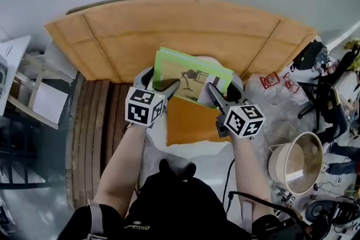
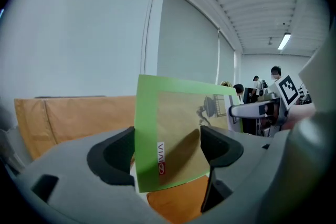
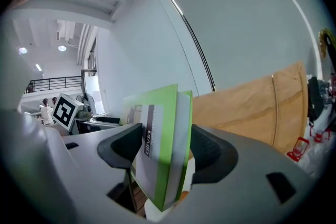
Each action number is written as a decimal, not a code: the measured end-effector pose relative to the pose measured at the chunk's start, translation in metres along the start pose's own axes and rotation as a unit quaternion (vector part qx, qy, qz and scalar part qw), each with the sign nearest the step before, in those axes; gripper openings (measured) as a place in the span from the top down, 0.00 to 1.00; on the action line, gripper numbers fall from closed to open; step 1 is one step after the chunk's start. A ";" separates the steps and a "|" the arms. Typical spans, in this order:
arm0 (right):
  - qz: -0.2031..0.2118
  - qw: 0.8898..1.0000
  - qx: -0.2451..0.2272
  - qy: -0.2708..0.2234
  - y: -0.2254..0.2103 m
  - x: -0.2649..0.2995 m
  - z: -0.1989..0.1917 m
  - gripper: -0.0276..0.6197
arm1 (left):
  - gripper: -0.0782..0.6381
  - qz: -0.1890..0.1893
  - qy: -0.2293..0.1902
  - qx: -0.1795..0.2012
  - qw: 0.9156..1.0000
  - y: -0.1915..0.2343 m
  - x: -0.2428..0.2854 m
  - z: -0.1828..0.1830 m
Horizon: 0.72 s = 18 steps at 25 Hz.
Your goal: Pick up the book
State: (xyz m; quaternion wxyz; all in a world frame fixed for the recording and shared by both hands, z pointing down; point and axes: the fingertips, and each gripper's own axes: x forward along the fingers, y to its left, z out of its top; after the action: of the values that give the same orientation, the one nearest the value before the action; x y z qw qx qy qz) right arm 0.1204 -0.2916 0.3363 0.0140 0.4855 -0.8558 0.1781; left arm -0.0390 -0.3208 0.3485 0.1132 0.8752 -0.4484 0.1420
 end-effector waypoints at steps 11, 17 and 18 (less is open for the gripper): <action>0.008 0.990 -0.087 -0.113 0.058 -0.067 0.116 0.52 | 0.34 0.004 -0.122 0.057 0.991 -0.038 -0.077 0.118; 0.011 0.983 -0.110 -0.149 0.081 -0.091 0.140 0.52 | 0.34 0.010 -0.161 0.084 0.983 -0.051 -0.110 0.145; 0.011 0.982 -0.113 -0.152 0.083 -0.093 0.142 0.52 | 0.34 0.011 -0.165 0.086 0.982 -0.053 -0.113 0.147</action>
State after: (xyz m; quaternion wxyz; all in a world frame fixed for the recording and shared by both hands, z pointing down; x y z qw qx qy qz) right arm 0.1211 -0.2212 0.1609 -0.0640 0.4925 -0.8680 0.0047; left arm -0.0374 -0.2538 0.1675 -0.0399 0.8881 -0.4566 0.0351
